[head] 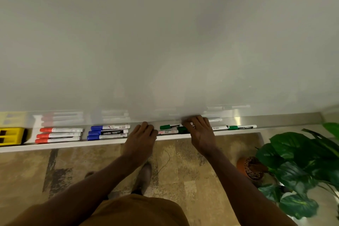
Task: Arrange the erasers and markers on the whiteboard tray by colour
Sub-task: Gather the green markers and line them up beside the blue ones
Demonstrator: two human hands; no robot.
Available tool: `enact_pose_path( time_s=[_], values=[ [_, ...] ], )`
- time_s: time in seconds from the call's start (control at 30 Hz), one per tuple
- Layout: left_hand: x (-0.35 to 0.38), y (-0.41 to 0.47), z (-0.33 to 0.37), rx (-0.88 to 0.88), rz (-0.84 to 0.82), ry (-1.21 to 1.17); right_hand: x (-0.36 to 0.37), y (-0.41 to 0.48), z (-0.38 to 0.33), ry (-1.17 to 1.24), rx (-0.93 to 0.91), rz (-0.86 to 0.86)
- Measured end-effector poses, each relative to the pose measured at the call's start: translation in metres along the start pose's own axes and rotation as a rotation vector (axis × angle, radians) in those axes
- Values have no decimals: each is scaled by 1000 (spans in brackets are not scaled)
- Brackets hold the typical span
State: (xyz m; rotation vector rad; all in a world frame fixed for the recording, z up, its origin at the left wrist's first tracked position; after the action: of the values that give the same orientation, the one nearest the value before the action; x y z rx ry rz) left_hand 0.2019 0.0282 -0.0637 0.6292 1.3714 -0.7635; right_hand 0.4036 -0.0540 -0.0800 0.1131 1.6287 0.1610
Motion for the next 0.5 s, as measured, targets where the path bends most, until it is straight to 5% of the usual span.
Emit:
enact_pose_path(
  time_s=[0.3, 0.5],
  values=[
    [4, 12, 2, 10, 16, 79, 6, -3, 2, -107, -288, 46],
    [9, 13, 2, 11, 10, 97, 11, -1, -2, -167, -302, 71]
  ],
)
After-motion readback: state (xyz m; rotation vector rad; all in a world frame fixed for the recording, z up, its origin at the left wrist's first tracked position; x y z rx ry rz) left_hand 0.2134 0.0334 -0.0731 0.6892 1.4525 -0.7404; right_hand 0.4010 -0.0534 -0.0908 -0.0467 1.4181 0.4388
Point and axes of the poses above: each hand's wrist, its own y-axis towards the middle knuckle, its own x-axis out of the palm, z = x × y, the point moved 6 cm from there along y, towards the middle knuckle, and after that the axes turned 6 degrees about -x, right-handed, at the moved point
